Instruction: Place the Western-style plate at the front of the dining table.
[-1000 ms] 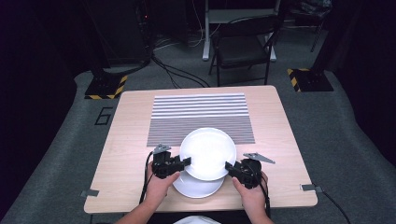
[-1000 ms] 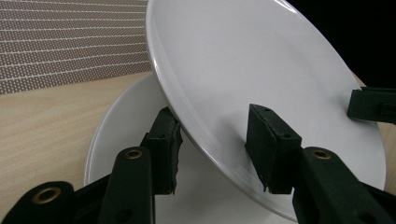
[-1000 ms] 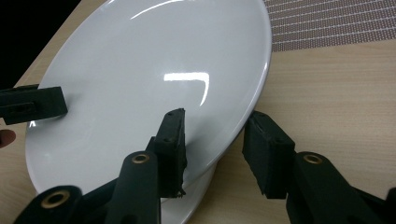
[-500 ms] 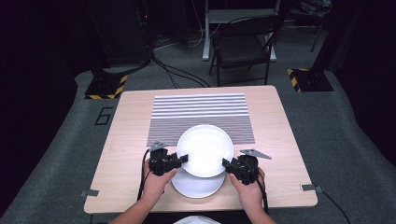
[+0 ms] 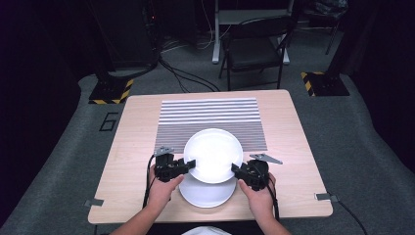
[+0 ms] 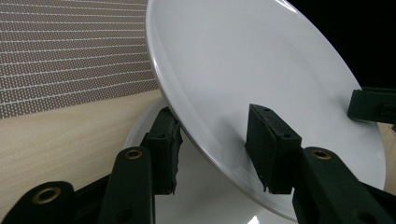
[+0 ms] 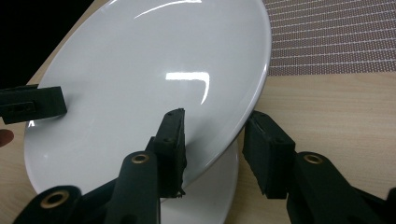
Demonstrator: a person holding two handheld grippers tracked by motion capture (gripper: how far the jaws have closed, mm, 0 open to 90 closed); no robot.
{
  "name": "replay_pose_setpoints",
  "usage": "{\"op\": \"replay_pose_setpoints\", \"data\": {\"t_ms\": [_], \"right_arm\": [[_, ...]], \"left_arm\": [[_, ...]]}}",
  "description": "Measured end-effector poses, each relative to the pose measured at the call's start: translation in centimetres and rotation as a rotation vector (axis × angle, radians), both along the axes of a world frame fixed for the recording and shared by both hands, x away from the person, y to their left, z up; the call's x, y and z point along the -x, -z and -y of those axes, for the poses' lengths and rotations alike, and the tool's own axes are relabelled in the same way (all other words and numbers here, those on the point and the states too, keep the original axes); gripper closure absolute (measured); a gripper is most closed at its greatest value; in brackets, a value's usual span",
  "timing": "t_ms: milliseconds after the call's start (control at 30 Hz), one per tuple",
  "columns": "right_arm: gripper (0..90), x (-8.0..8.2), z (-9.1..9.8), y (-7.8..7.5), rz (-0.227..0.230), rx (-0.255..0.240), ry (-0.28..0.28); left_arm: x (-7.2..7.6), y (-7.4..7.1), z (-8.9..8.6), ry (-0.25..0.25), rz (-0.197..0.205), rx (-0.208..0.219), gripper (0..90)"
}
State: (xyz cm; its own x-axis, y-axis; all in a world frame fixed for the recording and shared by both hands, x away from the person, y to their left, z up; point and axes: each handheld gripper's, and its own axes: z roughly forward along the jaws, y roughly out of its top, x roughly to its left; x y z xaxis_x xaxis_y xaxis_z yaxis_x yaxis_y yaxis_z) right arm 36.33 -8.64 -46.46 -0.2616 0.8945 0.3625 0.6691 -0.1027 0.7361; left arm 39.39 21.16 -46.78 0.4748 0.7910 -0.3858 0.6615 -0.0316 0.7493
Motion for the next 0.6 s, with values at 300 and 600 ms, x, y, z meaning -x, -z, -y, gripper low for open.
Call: {"op": "replay_pose_setpoints", "data": {"t_ms": [300,600], "right_arm": [[58.8,-0.32,-0.17,-0.34,0.005,-0.003,-0.007],[58.8,-0.84,-0.38,-0.73,0.010,-0.004,-0.006]], "left_arm": [[-0.23,-0.32,-0.16,-0.007,0.002,0.006,55.0],[-0.60,-0.51,-0.37,-0.021,-0.003,0.027,55.0]]}}
